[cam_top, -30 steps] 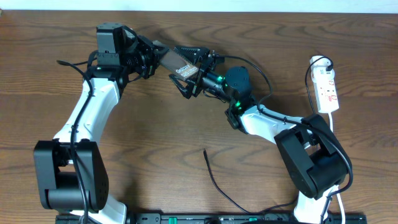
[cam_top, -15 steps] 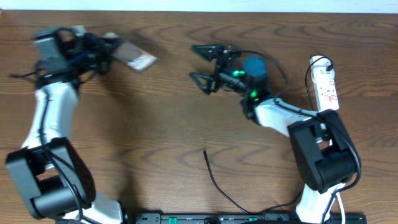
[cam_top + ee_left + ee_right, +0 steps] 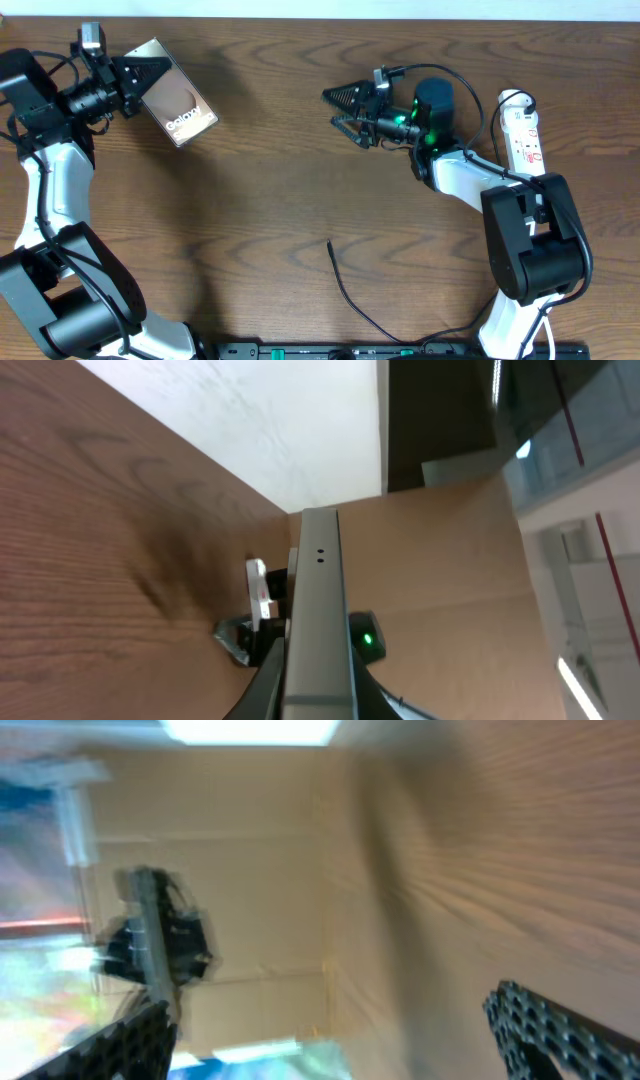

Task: Plug charger to phone and switch on socket
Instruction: 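Move the right gripper down over the black charger cable's plug end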

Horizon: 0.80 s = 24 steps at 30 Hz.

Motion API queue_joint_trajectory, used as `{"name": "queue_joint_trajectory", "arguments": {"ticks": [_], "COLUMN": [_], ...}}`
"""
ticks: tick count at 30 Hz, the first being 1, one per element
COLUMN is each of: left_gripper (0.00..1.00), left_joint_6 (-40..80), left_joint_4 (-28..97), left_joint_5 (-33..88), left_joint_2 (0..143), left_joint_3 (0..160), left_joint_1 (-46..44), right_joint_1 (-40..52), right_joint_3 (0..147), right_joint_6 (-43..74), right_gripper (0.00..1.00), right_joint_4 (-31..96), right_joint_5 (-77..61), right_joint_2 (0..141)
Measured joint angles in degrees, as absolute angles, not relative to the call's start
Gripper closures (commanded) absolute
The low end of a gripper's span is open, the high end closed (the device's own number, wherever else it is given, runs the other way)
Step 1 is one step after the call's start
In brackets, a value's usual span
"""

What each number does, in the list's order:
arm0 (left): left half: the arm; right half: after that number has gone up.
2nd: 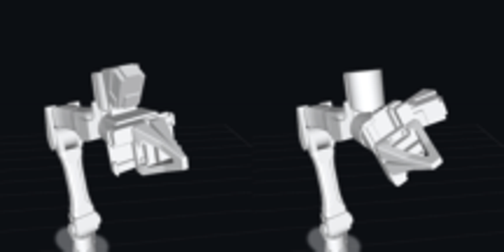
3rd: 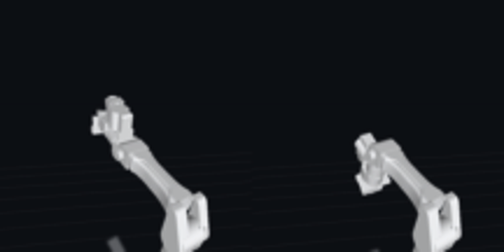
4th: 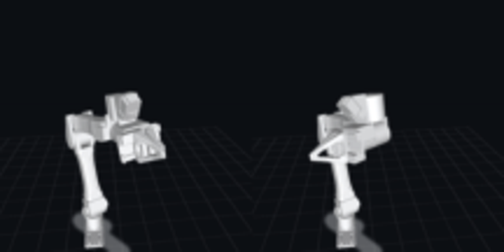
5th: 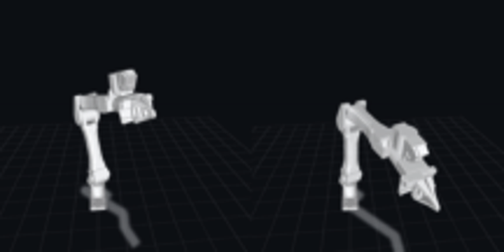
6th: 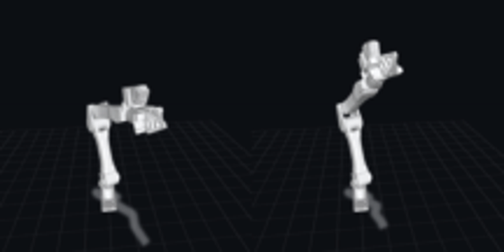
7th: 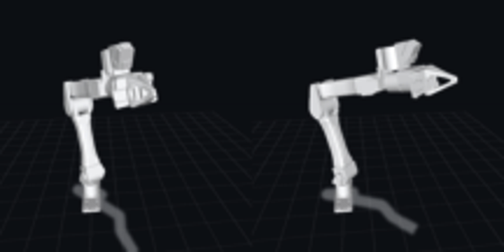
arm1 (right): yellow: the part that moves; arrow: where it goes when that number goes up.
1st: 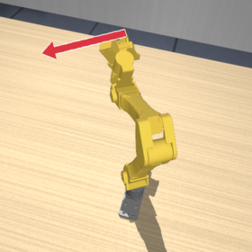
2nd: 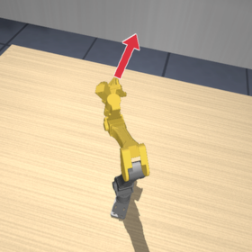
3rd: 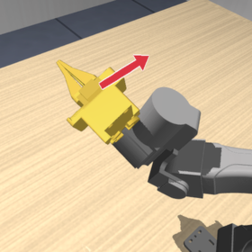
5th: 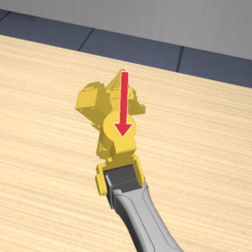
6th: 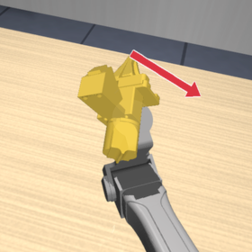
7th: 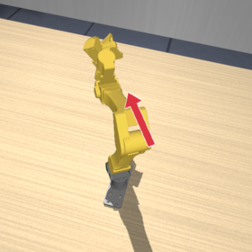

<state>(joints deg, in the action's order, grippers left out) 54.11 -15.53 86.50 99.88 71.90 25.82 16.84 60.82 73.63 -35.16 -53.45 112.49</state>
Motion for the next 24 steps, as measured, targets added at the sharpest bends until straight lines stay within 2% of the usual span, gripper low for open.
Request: {"name": "queue_joint_trajectory", "arguments": {"ticks": [8,14,18,24], "left_gripper": [0.93,0.93,0.92,0.93], "left_joint_6": [52.2,52.0,51.9,50.5], "left_joint_4": [-15.5,-15.5,-15.5,-15.5], "left_joint_5": [87.9,88.3,88.2,88.2], "left_joint_2": [99.9,99.9,99.9,99.9], "left_joint_3": [71.9,71.9,71.9,71.9], "left_joint_1": [25.8,25.8,25.8,25.8], "right_joint_1": [17.4,21.9,25.8,32.9], "right_joint_3": [73.2,84.8,87.9,87.9], "right_joint_6": [48.8,29.1,21.8,18.6], "right_gripper": [0.01,0.01,0.01,0.01], "right_joint_4": [2.6,30.7,41.3,50.1], "right_joint_5": [-53.1,-42.3,-31.8,-18.1], "right_joint_2": [112.5,112.4,112.2,112.2]}}
